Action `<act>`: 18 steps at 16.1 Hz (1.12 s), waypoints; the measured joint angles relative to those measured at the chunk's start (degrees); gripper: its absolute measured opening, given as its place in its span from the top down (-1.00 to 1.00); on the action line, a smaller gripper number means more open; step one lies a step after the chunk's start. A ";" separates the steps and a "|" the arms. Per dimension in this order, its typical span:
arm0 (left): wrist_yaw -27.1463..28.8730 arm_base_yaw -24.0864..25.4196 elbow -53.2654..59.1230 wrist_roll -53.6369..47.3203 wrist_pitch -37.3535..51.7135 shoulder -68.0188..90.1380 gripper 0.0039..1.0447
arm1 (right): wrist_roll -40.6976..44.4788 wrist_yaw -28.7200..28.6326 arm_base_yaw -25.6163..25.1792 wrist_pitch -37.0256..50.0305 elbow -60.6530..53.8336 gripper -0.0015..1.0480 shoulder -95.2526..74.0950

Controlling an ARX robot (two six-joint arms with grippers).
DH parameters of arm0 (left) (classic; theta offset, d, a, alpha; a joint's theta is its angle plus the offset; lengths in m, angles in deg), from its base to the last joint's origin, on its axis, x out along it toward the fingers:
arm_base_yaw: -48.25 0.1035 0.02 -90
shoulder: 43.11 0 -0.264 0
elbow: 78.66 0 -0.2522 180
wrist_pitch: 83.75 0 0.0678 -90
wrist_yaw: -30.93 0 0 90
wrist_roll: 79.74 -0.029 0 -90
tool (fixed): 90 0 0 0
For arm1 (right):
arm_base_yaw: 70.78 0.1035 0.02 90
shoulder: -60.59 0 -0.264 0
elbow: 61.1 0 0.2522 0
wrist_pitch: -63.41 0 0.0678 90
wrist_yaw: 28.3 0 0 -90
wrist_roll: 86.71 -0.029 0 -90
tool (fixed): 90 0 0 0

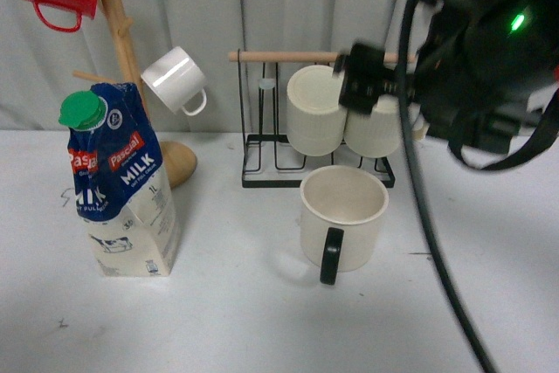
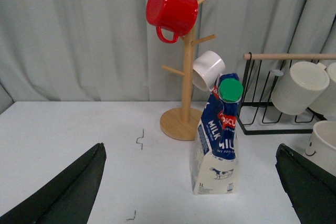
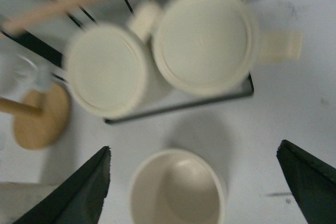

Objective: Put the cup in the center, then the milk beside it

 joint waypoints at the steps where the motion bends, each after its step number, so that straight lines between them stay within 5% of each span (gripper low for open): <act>1: 0.00 0.00 0.00 0.02 0.00 0.00 -0.88 | 0.33 -0.17 -0.11 1.92 -0.48 -0.91 4.13; 5: 0.00 0.00 0.00 0.00 0.00 0.00 -0.88 | 2.34 -2.91 -0.07 4.39 -4.61 -0.87 16.39; 7: 0.00 0.00 0.00 0.00 0.02 0.00 -0.88 | 14.86 8.76 -0.94 28.02 -17.86 -0.48 24.52; 8: 0.02 0.02 0.00 0.00 0.00 0.00 -0.88 | 20.83 9.31 -3.45 34.16 -25.68 -0.24 30.12; 14: 0.00 0.02 0.00 0.00 0.02 0.00 -0.88 | 27.23 2.45 -11.08 39.69 -48.52 0.97 46.95; 18: -0.02 0.02 0.00 0.00 0.00 0.00 -0.88 | 27.41 0.33 -13.46 40.39 -55.69 0.96 53.37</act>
